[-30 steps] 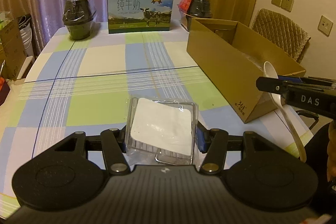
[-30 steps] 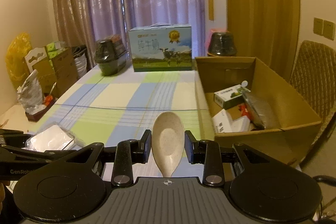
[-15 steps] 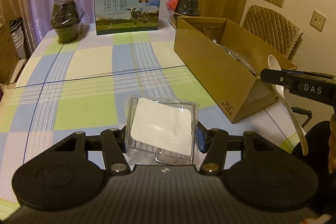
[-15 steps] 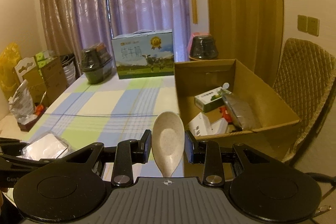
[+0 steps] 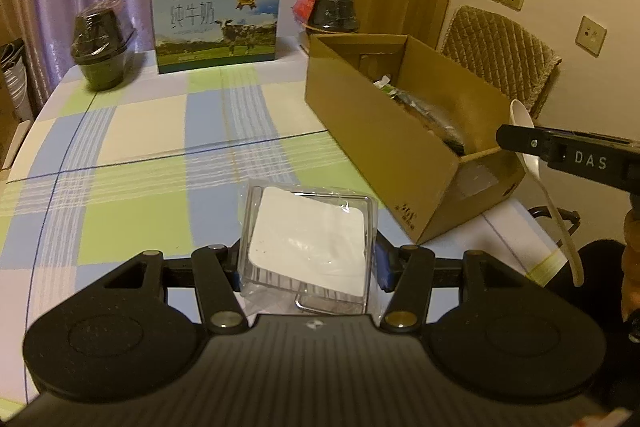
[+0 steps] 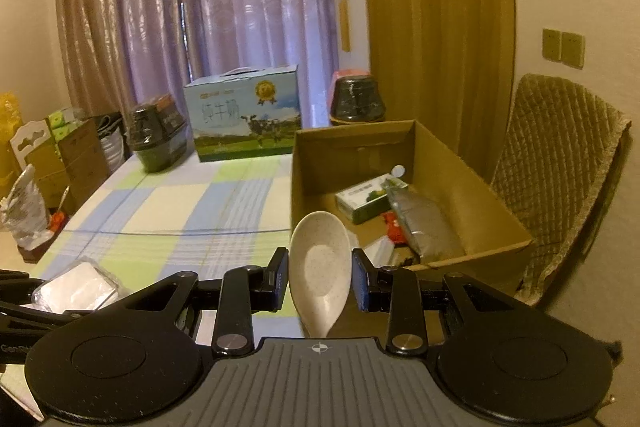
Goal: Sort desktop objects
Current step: 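Carry the tissue tray and spoon into the cardboard box and open both tools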
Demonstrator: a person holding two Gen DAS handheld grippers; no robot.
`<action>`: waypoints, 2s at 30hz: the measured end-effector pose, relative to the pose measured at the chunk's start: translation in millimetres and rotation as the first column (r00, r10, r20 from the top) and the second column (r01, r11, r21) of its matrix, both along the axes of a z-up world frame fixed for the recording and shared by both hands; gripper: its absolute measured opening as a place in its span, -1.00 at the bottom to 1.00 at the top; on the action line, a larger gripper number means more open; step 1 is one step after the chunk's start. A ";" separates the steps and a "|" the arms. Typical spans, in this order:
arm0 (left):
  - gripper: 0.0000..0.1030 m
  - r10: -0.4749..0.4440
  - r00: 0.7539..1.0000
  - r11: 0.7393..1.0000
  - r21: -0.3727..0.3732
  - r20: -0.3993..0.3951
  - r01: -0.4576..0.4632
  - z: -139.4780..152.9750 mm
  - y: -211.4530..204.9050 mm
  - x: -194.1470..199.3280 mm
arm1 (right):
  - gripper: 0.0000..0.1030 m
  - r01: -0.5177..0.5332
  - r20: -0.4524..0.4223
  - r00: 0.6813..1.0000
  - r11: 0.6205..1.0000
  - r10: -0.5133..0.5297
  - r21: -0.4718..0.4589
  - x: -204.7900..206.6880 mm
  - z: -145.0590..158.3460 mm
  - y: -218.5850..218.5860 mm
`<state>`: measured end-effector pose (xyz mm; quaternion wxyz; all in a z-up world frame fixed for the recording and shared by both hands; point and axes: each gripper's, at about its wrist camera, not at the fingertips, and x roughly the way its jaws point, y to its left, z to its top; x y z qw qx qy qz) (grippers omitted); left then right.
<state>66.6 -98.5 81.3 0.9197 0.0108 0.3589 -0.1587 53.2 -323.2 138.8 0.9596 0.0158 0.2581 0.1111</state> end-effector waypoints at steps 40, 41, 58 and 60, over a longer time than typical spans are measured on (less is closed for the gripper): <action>0.00 -0.087 0.995 0.990 -0.111 0.039 0.091 31.5 -155.4 126.9 | -0.42 0.012 -0.015 1.000 1.000 -0.012 0.010 136.0 26.4 -92.0; 0.00 -0.084 0.996 0.990 -0.108 0.038 0.088 30.6 -157.0 131.4 | -0.42 0.008 -0.017 1.000 1.000 -0.007 0.012 140.9 26.1 -91.2; 0.49 -0.027 0.999 0.992 -0.123 0.033 0.031 17.7 -156.2 193.1 | -0.42 0.017 -0.042 0.999 1.000 -0.016 0.018 191.6 12.4 -89.5; 0.49 -0.020 0.999 0.992 -0.127 0.040 0.025 18.6 -149.2 190.7 | -0.42 0.016 -0.046 0.999 1.000 -0.016 0.018 191.6 10.8 -88.7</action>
